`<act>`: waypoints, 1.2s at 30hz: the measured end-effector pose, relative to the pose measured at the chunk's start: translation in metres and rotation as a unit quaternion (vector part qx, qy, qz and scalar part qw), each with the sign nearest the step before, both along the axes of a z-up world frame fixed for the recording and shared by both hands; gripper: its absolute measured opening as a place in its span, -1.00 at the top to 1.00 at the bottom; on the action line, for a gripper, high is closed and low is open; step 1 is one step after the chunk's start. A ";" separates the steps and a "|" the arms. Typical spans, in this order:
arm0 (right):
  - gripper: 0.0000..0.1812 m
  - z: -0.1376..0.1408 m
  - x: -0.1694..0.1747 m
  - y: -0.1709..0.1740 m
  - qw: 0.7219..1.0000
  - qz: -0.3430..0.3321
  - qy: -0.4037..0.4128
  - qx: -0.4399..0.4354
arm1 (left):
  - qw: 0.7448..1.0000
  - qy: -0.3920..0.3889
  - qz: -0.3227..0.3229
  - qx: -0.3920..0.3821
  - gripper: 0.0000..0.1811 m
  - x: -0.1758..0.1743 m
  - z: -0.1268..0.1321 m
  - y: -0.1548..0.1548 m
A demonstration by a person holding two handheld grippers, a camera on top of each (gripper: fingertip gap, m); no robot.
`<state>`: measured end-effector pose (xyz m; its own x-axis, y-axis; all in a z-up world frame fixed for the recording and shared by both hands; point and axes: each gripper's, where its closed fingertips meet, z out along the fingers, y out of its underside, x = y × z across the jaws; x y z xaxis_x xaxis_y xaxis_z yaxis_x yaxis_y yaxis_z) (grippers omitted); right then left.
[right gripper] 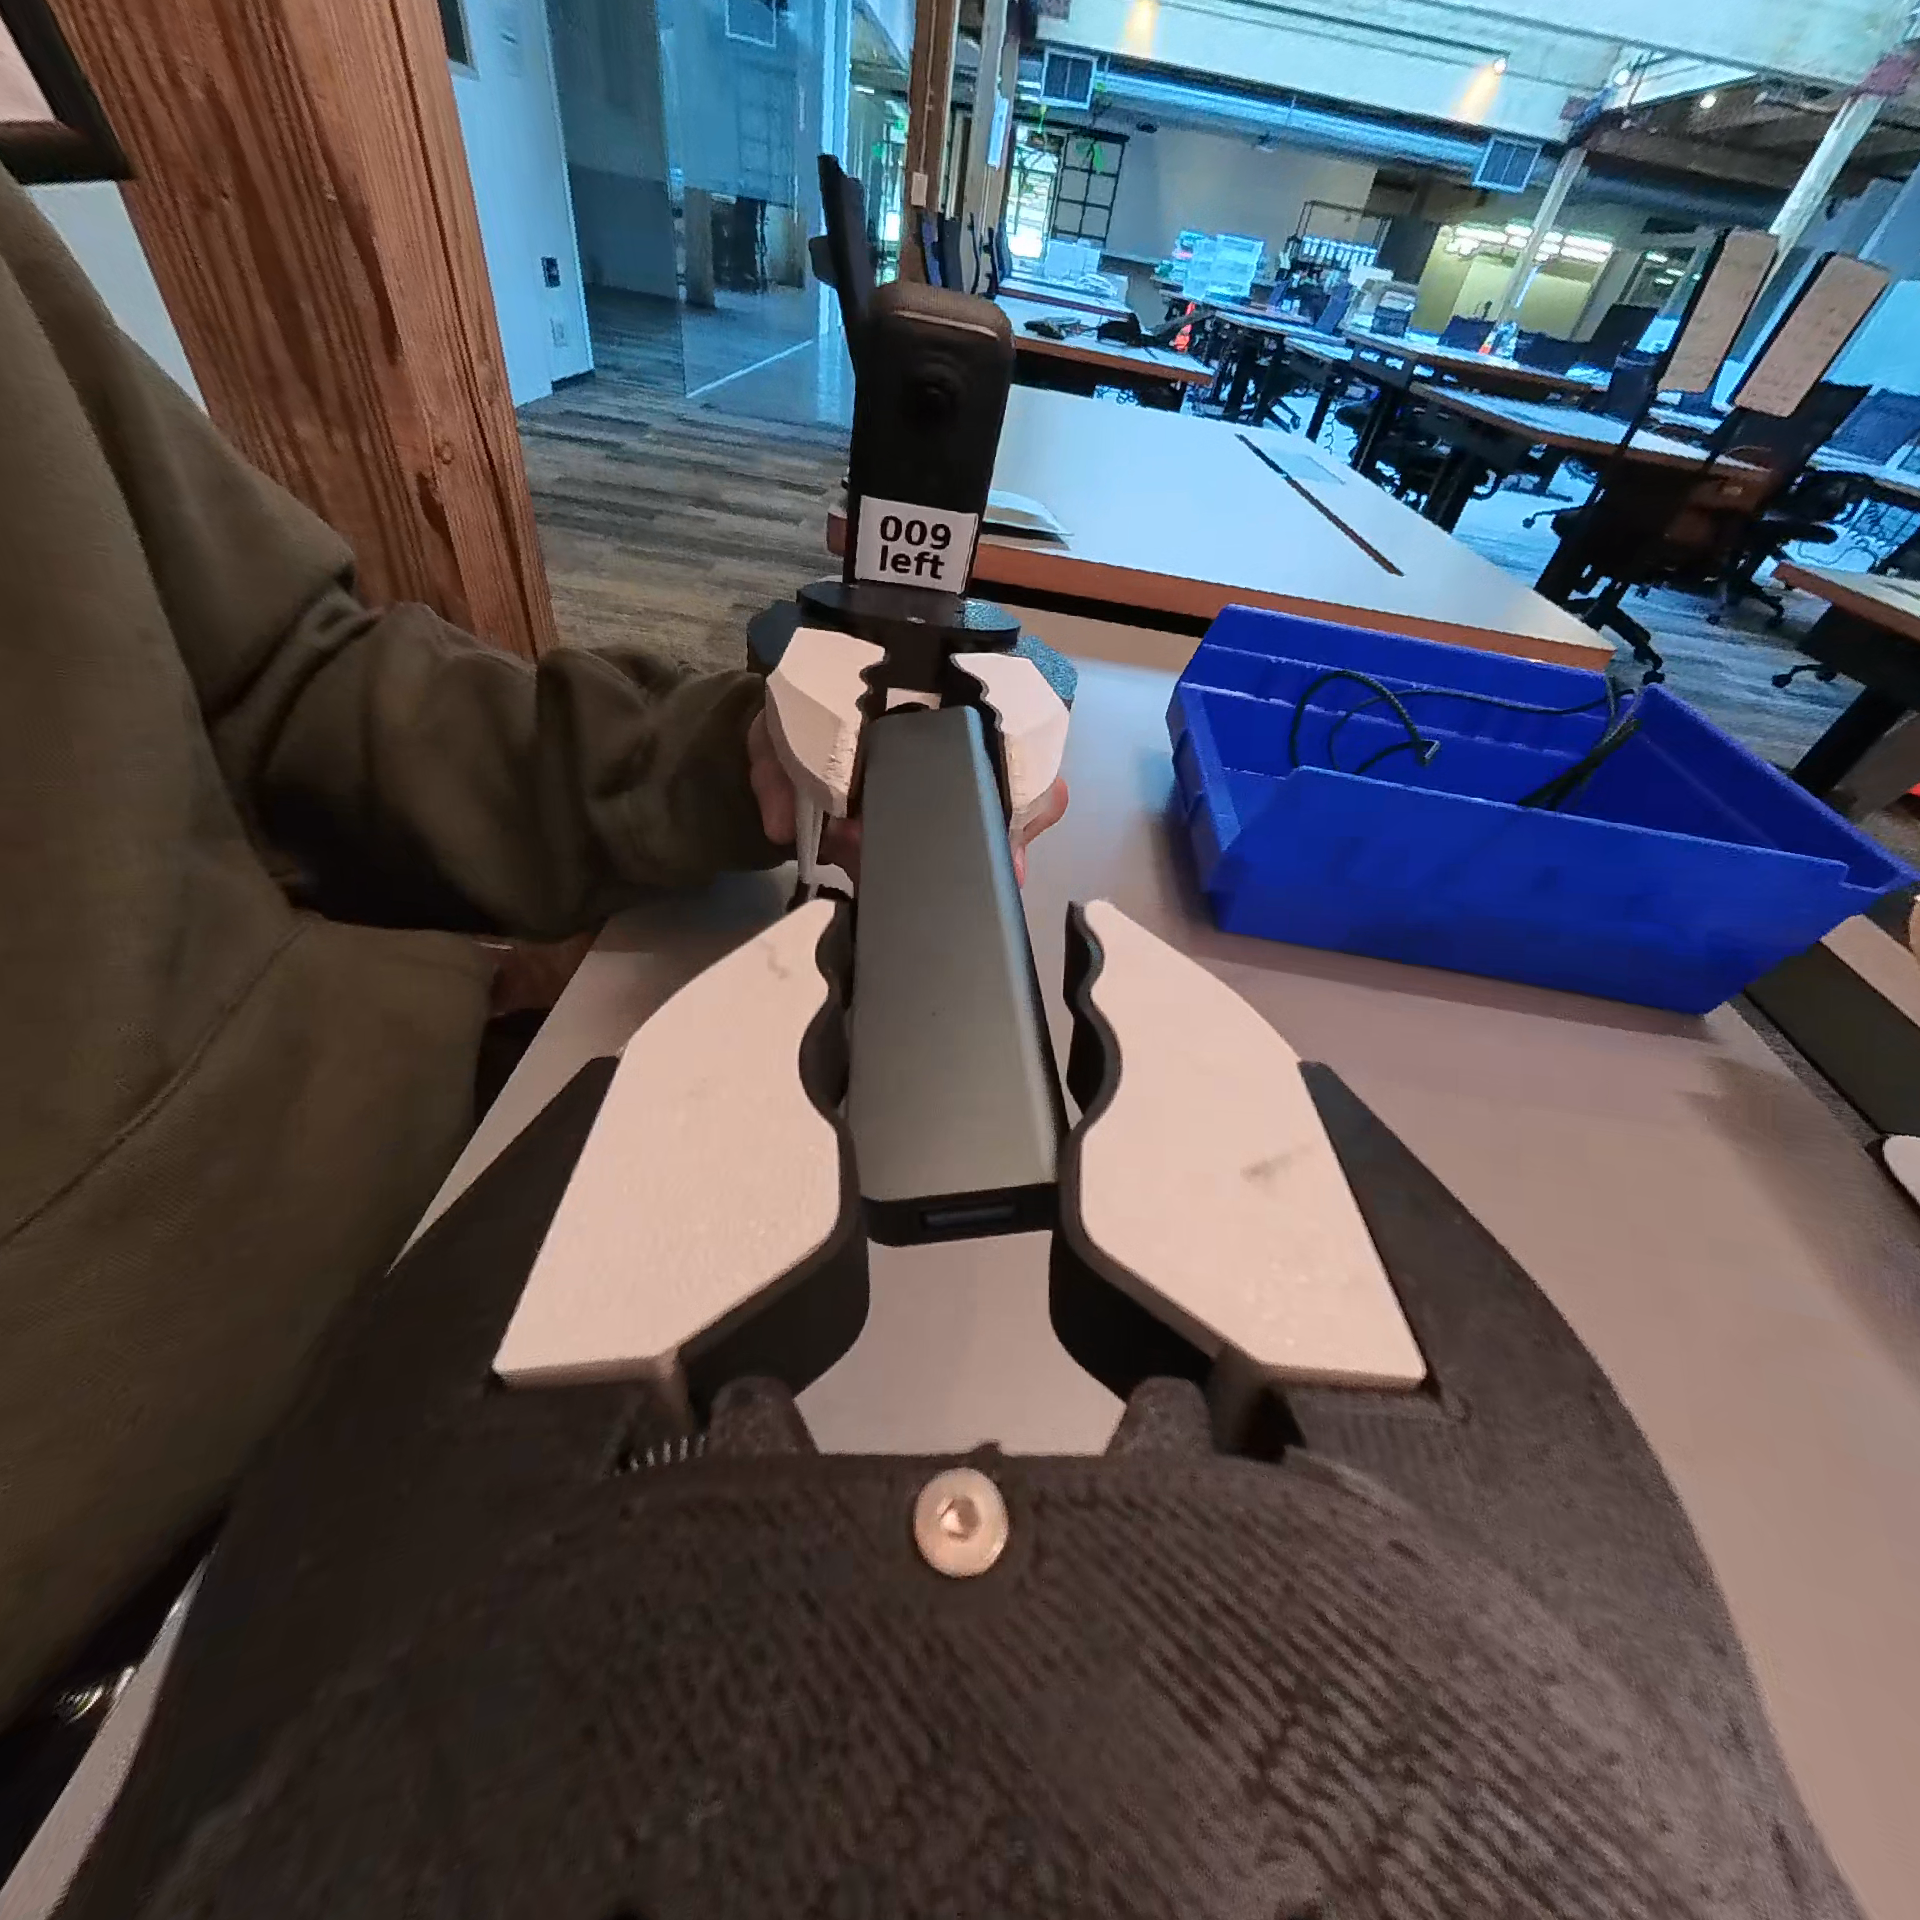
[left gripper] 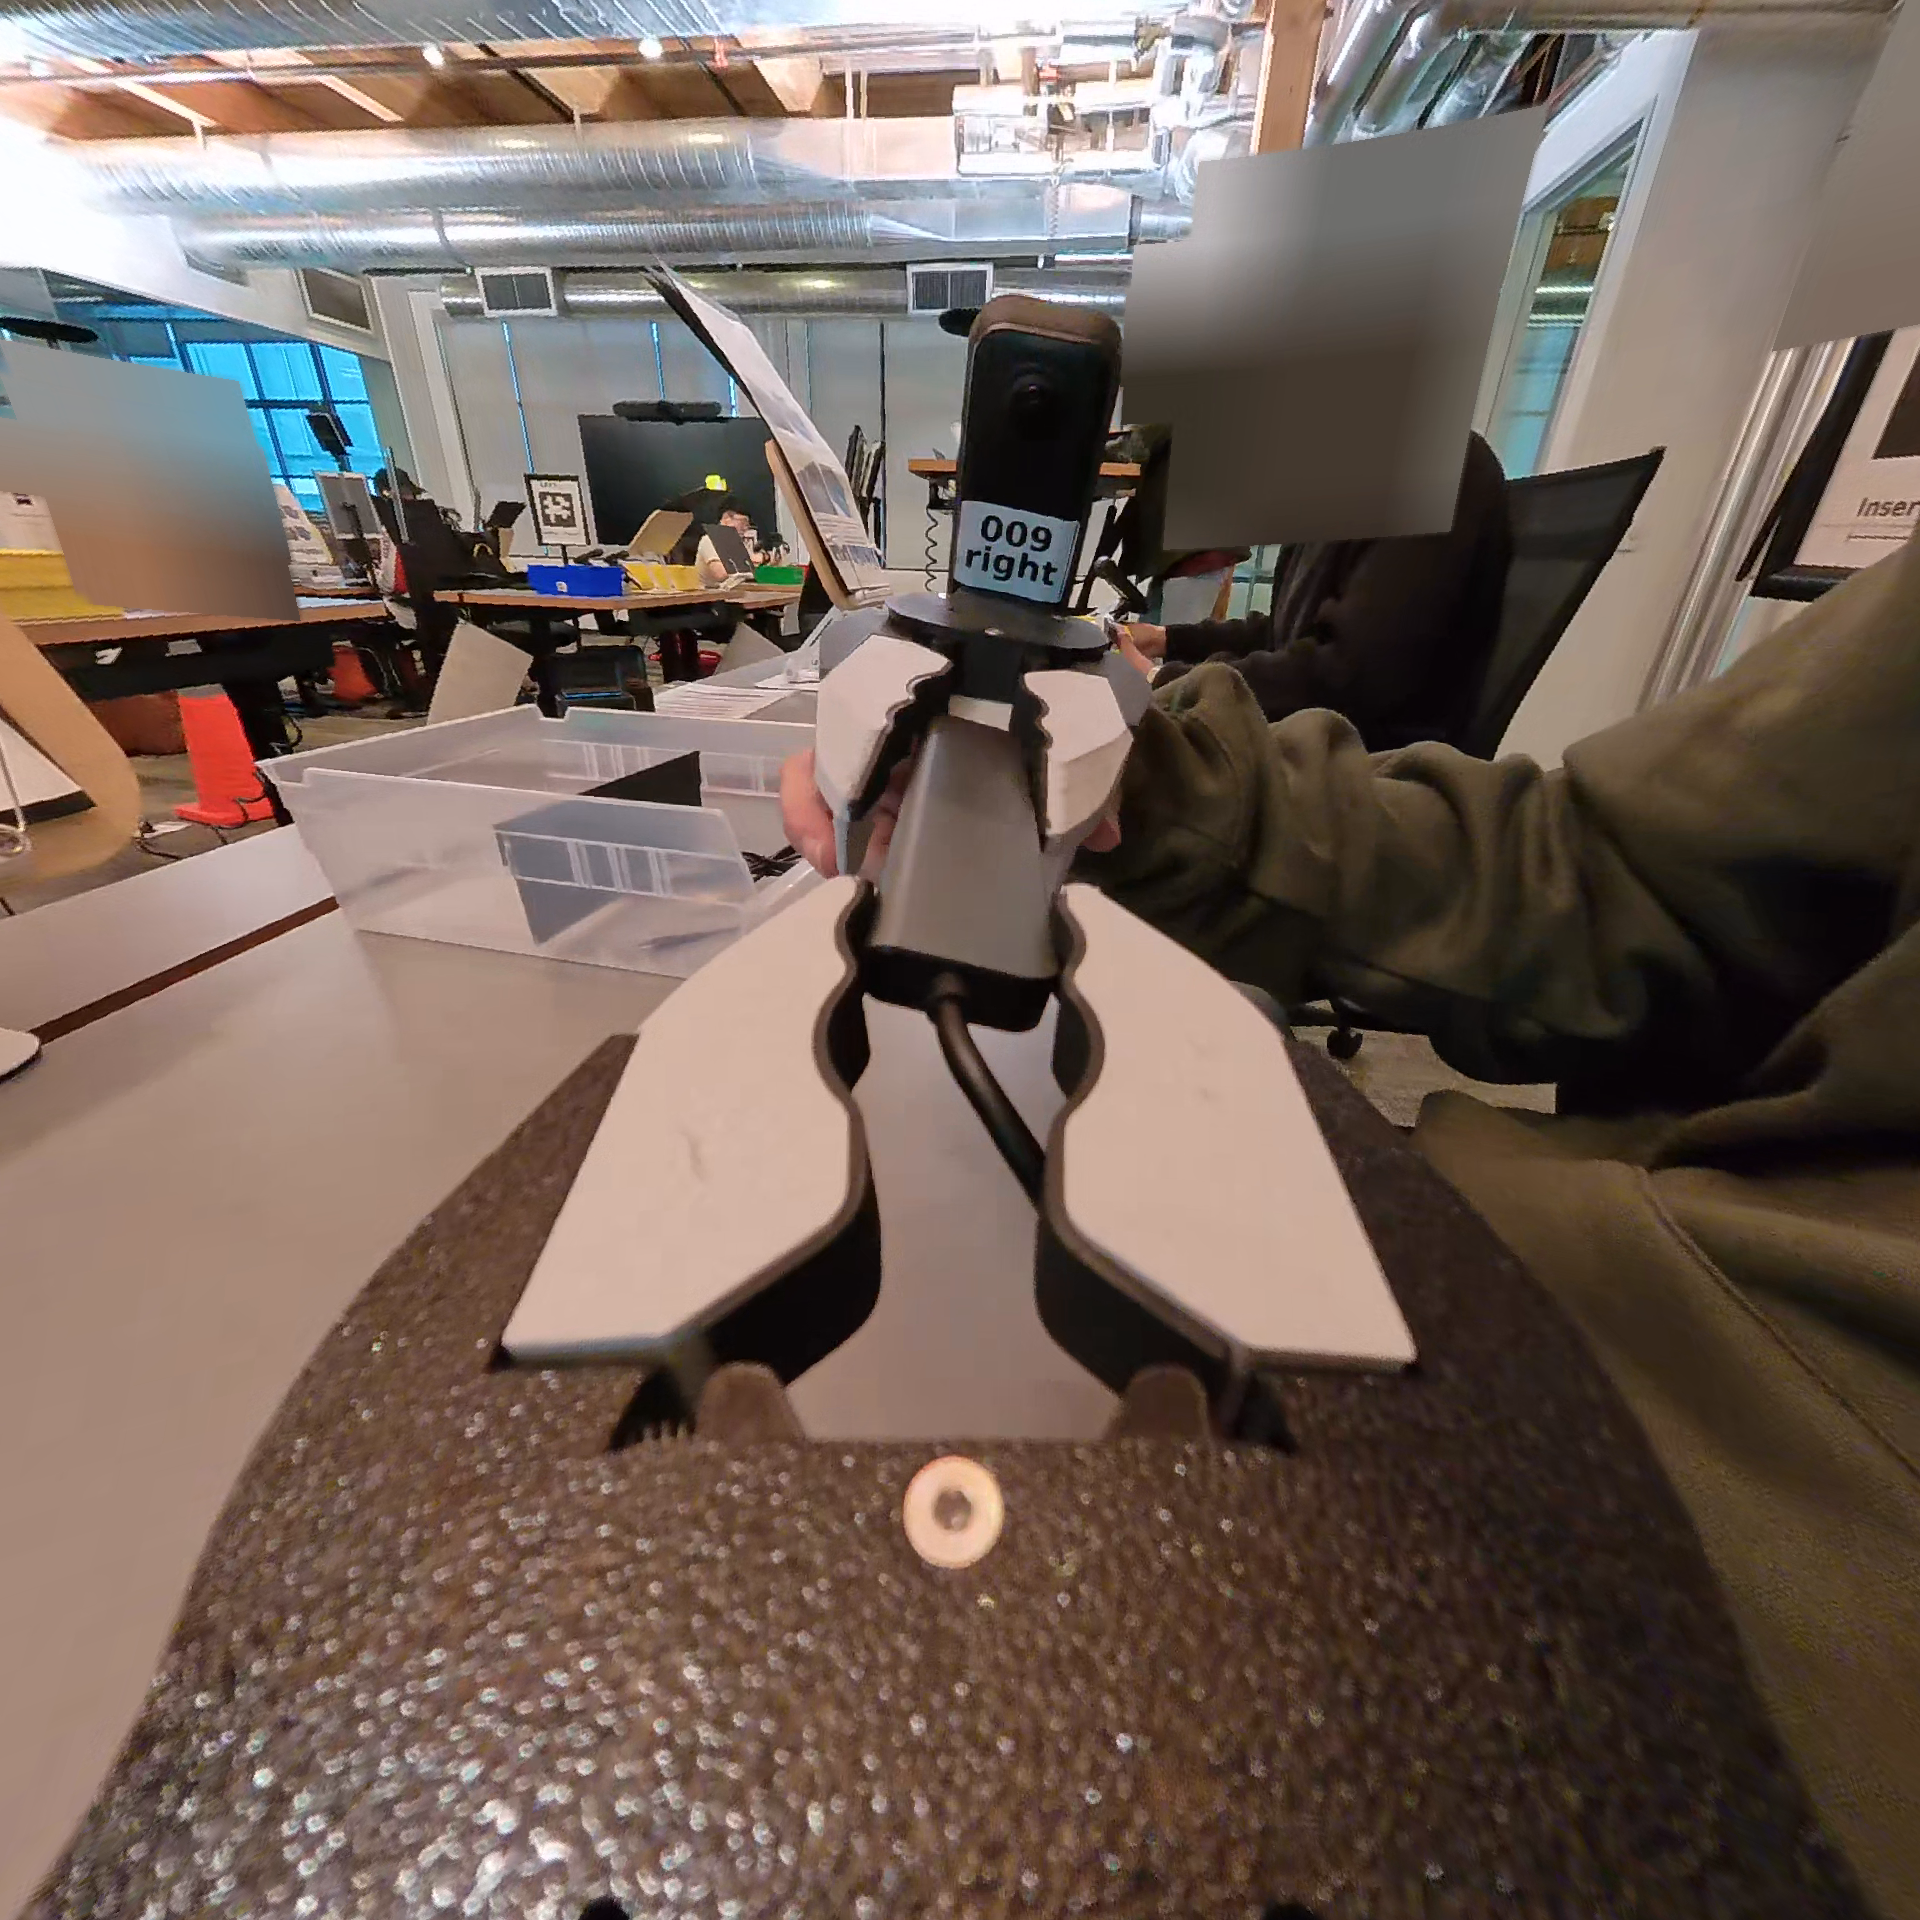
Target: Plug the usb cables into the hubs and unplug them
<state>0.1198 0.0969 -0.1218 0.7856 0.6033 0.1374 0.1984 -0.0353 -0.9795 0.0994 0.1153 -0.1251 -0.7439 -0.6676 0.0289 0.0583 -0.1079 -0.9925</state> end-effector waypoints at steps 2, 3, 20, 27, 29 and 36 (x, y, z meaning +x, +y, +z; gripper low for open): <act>0.58 0.000 0.000 0.000 1.000 0.001 0.005 -0.003 | 1.000 -0.003 0.000 -0.004 0.66 0.000 0.001 0.000; 0.58 0.000 0.000 0.000 1.000 0.000 0.007 -0.002 | 1.000 -0.003 -0.002 -0.007 0.66 0.000 0.001 0.000; 0.61 0.001 0.000 -0.004 1.000 -0.001 0.019 -0.005 | 1.000 -0.006 -0.008 -0.014 0.66 -0.002 0.003 0.001; 0.61 0.008 0.008 0.003 0.998 -0.051 0.012 0.016 | 0.999 -0.006 0.046 -0.025 0.60 0.008 0.003 0.013; 0.61 0.012 0.023 0.005 0.995 -0.093 0.003 0.022 | 0.996 -0.013 0.087 -0.030 0.37 0.013 0.005 0.023; 0.61 0.085 0.135 -0.022 0.957 -0.280 -0.050 0.063 | 0.979 -0.047 0.191 -0.050 0.24 0.016 0.018 0.062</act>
